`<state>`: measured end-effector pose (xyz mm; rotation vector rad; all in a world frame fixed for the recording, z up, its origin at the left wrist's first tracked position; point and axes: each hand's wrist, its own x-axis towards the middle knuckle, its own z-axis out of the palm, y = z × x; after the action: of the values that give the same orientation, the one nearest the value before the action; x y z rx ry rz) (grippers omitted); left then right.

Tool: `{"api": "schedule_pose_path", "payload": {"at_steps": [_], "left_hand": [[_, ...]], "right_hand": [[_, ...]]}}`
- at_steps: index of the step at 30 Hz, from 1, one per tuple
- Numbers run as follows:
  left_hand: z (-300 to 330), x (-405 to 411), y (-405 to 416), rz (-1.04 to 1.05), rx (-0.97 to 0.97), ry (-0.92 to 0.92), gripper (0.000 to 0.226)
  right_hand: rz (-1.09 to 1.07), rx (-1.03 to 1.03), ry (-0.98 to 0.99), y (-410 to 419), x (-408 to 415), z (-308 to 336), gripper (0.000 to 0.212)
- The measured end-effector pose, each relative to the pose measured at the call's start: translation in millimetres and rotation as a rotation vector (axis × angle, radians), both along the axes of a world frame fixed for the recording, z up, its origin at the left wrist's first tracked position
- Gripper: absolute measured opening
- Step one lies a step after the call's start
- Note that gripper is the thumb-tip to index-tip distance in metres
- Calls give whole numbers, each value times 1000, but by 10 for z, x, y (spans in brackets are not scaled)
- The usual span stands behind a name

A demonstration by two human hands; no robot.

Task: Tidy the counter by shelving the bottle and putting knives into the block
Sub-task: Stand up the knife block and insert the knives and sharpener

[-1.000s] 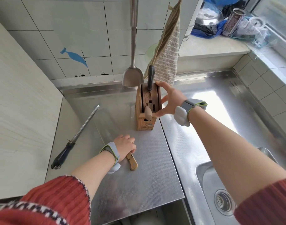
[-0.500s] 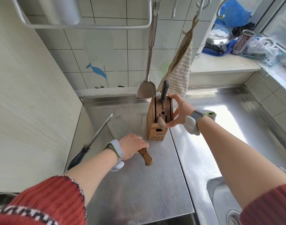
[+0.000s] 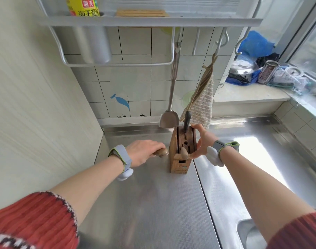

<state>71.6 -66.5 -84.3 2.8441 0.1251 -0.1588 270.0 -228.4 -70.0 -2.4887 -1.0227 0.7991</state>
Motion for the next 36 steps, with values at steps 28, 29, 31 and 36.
{"api": "schedule_pose_path", "payload": {"at_steps": [28, 29, 31, 36], "left_hand": [[1774, 322, 112, 326, -817, -762, 30], [1781, 330, 86, 326, -828, -760, 30], [1768, 353, 42, 329, -850, -759, 29], [1685, 415, -38, 341, -872, -749, 28]], "right_hand": [[22, 46, 45, 20, -1, -13, 112], [21, 39, 46, 22, -4, -7, 112], [17, 34, 55, 26, -3, -2, 114], [10, 43, 50, 34, 3, -8, 115]]}}
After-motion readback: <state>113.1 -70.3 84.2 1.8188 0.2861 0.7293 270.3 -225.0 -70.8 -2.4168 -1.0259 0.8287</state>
